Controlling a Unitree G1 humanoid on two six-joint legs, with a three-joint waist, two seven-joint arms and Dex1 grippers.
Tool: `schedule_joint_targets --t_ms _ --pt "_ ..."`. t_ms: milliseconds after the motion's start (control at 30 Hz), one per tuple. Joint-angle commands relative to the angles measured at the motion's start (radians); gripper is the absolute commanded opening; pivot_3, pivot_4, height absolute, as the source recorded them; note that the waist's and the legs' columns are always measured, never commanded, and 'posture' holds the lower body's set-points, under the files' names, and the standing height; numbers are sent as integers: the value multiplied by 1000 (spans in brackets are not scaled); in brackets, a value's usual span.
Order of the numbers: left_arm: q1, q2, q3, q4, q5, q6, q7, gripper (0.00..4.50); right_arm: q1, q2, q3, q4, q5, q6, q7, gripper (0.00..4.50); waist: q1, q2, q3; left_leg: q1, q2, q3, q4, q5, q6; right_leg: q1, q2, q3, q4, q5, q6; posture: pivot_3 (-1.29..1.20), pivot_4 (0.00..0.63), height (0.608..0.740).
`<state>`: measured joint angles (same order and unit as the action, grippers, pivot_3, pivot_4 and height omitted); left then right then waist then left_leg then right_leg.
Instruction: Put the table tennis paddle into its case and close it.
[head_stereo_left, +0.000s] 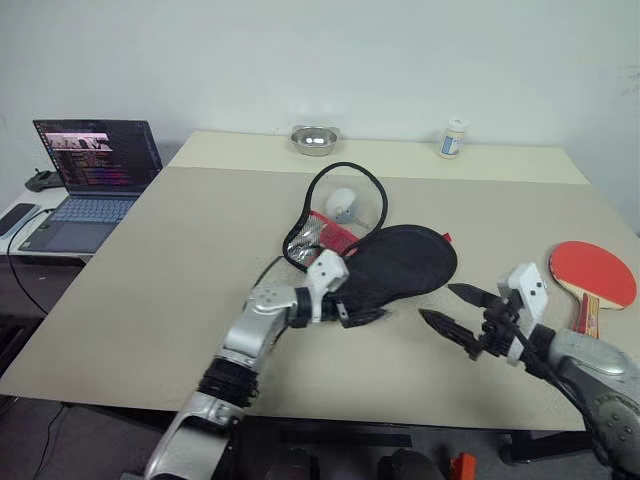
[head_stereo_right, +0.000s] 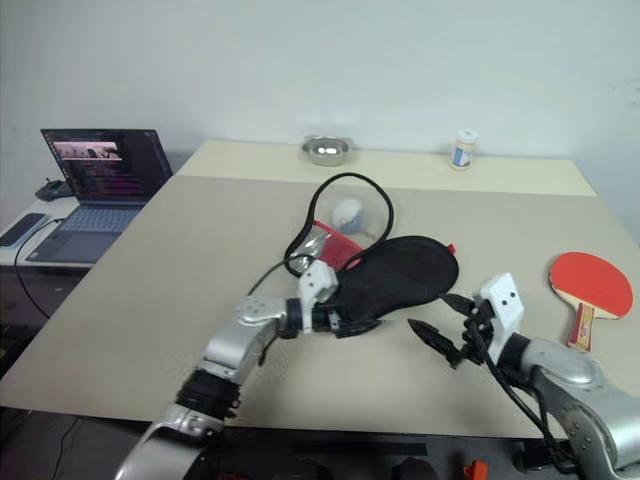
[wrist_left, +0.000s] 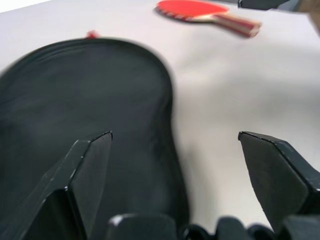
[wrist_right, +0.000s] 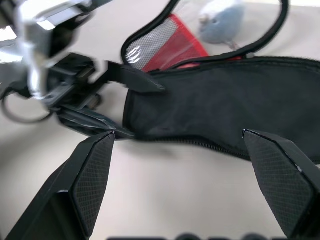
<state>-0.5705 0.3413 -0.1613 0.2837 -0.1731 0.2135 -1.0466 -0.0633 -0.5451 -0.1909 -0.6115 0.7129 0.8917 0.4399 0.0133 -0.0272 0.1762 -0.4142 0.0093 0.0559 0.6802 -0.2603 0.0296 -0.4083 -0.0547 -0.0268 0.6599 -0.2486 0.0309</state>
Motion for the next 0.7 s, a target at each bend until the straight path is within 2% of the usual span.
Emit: schedule_joint_targets --t_ms 33,467,700 --pt "-49 57 46 10 -43 -21 -61 4464 -43 46 46 13 19 74 -77 4500 0 0 0 0 0 0 0 0 0 0 0 0 0 0 0 0 150 740" --pt "-50 162 29 18 -70 -49 -257 4464 -212 221 193 221 -85 192 -250 4500 -10 0 0 -1 -1 1 0 0 0 -1 0 0 0 0 0 0 150 740" --pt "-43 179 30 19 -71 -56 -266 4464 -279 308 241 325 -169 127 -272 4500 -16 0 0 -1 -1 1 0 0 0 -2 0 1 2 0 0 0 150 740"
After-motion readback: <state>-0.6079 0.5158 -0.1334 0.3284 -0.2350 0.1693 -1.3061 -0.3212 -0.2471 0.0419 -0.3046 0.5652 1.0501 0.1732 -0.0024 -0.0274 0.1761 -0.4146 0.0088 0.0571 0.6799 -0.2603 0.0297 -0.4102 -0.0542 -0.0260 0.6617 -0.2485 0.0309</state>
